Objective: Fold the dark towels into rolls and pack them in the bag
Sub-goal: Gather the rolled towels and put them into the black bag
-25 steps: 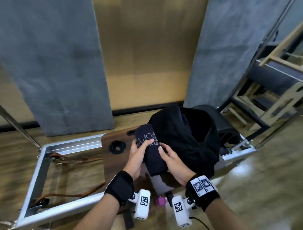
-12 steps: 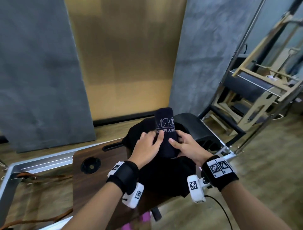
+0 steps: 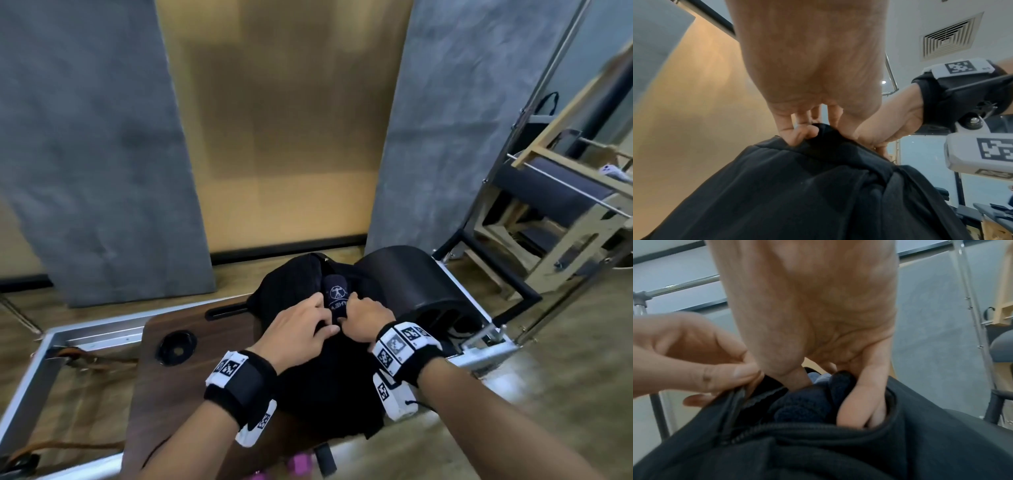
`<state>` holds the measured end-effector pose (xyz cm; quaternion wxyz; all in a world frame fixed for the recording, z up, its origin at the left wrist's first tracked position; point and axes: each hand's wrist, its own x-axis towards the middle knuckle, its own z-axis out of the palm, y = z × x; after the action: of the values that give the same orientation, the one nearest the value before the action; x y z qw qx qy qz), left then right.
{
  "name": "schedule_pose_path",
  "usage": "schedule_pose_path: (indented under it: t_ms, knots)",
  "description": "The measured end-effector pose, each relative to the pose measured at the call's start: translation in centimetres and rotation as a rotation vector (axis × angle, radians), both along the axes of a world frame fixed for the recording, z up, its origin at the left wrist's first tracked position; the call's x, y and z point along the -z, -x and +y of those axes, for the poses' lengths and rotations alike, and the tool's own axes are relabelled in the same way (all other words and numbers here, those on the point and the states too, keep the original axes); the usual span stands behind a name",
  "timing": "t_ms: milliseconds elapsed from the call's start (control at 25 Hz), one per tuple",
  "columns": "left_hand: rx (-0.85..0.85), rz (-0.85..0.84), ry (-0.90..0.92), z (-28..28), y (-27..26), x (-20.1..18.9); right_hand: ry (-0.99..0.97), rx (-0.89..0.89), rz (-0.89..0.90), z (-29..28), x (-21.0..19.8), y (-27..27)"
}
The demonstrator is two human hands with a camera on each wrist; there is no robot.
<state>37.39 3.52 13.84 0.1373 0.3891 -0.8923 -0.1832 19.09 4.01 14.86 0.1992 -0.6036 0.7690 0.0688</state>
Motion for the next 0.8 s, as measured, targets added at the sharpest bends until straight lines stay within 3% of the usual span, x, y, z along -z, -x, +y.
schedule_pose_path:
  t_ms: [200, 360, 480, 600, 680, 800]
  knots:
    - [-0.013, 0.174, 0.026, 1.4, -0.6, -0.7, 0.006, -0.130, 0.201, -0.5, 0.3, -1.1]
    - [-0.077, 0.206, -0.058, 1.6, -0.2, -0.9, 0.001, -0.145, 0.135, -0.7, 0.3, 0.0]
    - [-0.120, 0.337, -0.134, 0.5, 0.8, -0.9, 0.226, -0.096, 0.032, -0.6, -0.4, 1.7]
    - [-0.272, 0.486, -0.084, -1.5, 1.8, -0.7, 0.438, -0.104, 0.151, -0.6, -0.5, 3.0]
    - [-0.459, 0.465, -0.053, -3.3, 2.4, -0.4, 0.371, -0.088, 0.191, -0.7, -0.3, 3.6]
    - [-0.637, 0.268, -0.136, -5.5, 3.1, -0.2, 0.315, -0.093, 0.215, -1.1, 0.5, 4.2]
